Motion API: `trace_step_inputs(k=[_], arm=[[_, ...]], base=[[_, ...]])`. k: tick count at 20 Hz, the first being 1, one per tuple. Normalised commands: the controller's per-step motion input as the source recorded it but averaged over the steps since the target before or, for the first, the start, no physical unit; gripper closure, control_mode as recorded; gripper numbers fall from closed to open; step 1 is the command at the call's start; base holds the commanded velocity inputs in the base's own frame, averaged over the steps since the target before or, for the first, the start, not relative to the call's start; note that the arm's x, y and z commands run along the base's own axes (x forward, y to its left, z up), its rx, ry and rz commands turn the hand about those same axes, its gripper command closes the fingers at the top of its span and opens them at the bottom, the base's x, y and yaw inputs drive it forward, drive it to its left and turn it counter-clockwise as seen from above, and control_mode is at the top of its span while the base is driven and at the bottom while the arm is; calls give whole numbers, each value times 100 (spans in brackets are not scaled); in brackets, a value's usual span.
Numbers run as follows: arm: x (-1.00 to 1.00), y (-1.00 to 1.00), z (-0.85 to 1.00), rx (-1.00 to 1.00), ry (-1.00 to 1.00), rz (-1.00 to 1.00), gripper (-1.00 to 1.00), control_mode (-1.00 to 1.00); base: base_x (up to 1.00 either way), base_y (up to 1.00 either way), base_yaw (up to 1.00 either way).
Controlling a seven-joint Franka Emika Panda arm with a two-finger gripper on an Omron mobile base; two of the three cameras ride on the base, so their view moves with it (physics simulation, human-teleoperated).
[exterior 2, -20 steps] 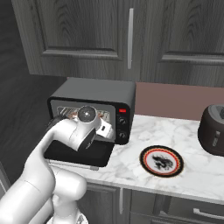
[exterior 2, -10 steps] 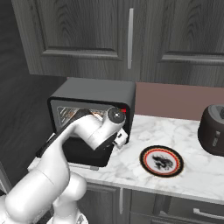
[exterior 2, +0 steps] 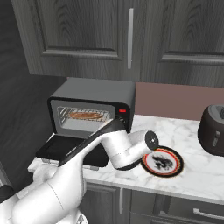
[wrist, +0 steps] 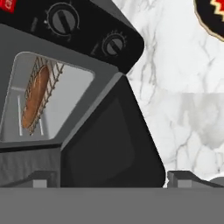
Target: Pull the toaster oven rack outwards. Pick up the baguette from the plate and place it on the toaster oven rack. Close the toaster oven door fully and set the temperature to the lowest setting.
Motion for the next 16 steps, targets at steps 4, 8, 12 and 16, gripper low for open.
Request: trace_step_inputs(k=[4, 8, 12, 16], arm=[[-21, -5, -48, 23, 0, 0, -100, -100], [-3, 8, -33, 24, 0, 2, -100, -100], [0, 5, -32, 22, 0, 5, -100, -100], [0, 0, -24, 15, 0, 4, -100, -100]], base=[[0, 0, 0], [0, 0, 0], [0, 0, 0], [0, 0, 0]])
